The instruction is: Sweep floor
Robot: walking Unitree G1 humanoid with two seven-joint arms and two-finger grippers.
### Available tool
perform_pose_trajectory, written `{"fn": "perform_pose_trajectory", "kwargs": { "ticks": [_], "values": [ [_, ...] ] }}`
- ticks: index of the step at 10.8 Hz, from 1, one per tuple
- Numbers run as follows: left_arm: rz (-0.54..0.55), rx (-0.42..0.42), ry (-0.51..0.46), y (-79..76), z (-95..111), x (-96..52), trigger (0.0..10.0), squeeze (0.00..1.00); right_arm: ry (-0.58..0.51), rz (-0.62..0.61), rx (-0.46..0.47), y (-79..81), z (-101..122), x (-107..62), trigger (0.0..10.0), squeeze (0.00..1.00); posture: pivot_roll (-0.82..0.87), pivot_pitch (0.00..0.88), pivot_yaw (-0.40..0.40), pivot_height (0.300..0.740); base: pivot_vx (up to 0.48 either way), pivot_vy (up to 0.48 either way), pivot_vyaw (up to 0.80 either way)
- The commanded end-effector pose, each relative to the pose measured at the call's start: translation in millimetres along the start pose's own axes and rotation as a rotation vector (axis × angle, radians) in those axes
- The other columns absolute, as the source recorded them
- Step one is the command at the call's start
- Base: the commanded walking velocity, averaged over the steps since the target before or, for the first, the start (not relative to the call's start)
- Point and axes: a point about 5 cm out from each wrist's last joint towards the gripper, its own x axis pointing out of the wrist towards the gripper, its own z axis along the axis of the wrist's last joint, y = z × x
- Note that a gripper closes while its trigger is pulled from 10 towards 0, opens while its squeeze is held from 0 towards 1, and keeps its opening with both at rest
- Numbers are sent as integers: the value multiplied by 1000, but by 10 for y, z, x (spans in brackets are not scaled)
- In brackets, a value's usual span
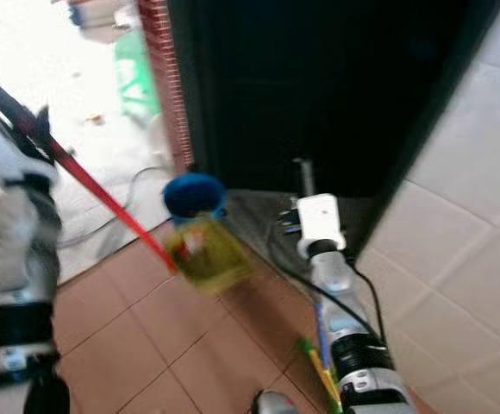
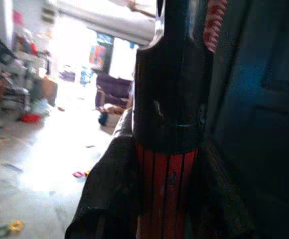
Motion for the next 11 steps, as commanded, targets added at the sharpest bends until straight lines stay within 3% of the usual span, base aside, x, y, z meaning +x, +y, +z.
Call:
{"fn": "perform_pose_trajectory", "kwargs": {
  "ticks": [1,5,11],
  "values": [
    [1,-18,-84,-26,200,54,10000,0,-53,25,2,31,91,13,10000,0,-87,0,52,740,262,0,0],
    [8,-39,-139,-91,349,156,10000,0,-94,83,-1,108,155,19,10000,0,-89,0,50,740,289,0,0],
    [2,-40,-124,-116,307,164,10000,0,-103,98,12,139,183,30,10000,0,-91,0,51,740,434,0,0]
  ]
}}
